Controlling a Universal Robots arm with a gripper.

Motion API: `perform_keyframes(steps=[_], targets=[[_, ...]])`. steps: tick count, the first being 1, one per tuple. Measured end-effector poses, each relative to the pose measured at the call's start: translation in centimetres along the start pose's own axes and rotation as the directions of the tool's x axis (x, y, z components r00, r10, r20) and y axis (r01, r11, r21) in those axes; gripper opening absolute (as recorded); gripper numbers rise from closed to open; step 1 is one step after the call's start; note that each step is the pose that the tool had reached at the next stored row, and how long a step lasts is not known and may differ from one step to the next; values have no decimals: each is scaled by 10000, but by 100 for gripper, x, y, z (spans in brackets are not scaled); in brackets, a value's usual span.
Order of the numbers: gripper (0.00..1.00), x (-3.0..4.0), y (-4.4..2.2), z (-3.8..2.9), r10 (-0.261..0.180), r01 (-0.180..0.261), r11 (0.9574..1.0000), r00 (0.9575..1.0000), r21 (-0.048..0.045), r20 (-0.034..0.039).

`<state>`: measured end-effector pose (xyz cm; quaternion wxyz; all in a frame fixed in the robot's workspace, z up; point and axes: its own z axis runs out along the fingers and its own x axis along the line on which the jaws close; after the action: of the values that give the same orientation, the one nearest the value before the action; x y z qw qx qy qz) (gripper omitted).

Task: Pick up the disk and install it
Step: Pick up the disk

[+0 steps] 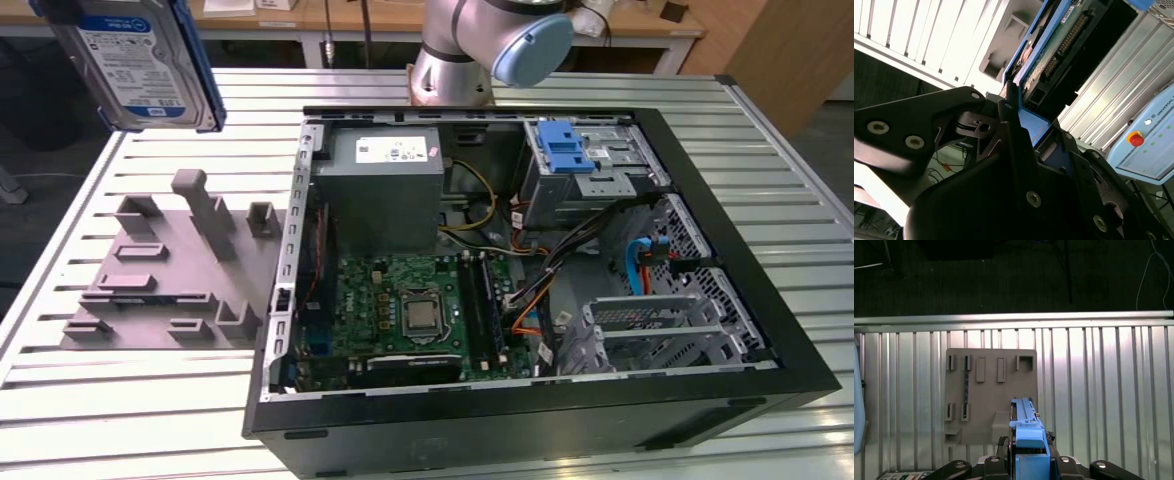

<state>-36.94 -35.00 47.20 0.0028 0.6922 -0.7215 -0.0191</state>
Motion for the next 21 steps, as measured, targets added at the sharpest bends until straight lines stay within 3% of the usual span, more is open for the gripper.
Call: perform_keyframes(steps=[21], targets=[[37,-3,-90,-2,-1,1,10000,10000,1,1]])
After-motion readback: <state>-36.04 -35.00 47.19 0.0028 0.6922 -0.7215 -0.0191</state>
